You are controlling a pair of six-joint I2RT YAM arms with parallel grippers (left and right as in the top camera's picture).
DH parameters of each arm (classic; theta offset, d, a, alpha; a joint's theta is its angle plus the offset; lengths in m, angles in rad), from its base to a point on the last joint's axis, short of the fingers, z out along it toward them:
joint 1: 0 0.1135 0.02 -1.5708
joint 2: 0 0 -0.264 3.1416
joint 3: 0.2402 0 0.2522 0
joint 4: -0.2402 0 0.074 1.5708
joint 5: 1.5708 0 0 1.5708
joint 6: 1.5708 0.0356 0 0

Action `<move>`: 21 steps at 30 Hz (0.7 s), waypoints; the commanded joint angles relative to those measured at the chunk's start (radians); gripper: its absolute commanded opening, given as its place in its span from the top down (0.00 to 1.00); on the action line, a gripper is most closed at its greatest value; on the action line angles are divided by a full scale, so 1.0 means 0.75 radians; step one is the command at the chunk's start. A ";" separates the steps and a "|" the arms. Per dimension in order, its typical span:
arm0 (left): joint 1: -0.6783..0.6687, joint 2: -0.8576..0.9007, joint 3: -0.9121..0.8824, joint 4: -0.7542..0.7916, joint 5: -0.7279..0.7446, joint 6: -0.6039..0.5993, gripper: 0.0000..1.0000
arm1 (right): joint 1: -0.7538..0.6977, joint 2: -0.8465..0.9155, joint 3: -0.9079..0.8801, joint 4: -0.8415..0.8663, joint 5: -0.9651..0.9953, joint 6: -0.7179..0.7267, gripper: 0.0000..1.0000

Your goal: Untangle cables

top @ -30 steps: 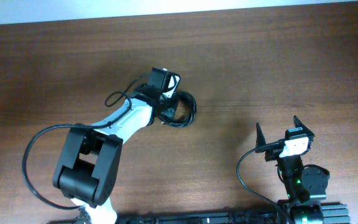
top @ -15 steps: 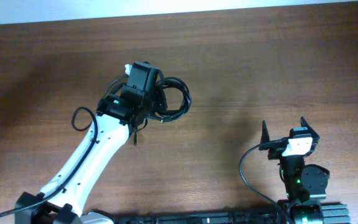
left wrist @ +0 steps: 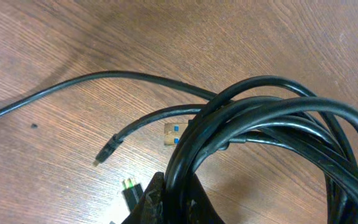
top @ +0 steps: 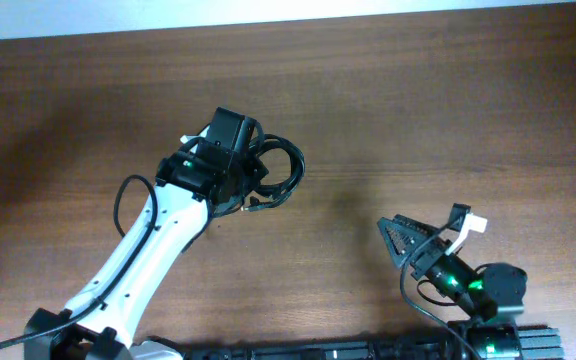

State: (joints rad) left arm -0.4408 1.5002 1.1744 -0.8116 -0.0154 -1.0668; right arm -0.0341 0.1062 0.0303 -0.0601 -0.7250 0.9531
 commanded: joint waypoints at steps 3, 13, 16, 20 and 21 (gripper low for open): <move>0.002 -0.013 0.008 0.033 -0.023 0.207 1.00 | -0.009 0.553 0.311 0.001 -0.039 -0.167 0.02; 0.002 -0.015 0.008 0.068 0.157 0.997 1.00 | 0.208 1.468 0.644 0.521 -0.269 -0.284 0.12; 0.002 -0.016 0.008 0.095 0.288 1.077 1.00 | 0.319 1.487 0.644 0.520 -0.117 -0.284 0.18; 0.002 -0.016 0.008 0.145 0.387 1.076 1.00 | 0.562 1.508 0.644 0.519 0.216 -0.285 0.31; 0.002 -0.016 0.008 0.145 0.414 1.076 1.00 | 0.608 1.513 0.644 0.520 0.293 -0.284 0.43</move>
State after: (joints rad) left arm -0.4416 1.4998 1.1725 -0.7109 0.2115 -0.2794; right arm 0.3595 1.2243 0.5014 0.3260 -0.6857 0.7525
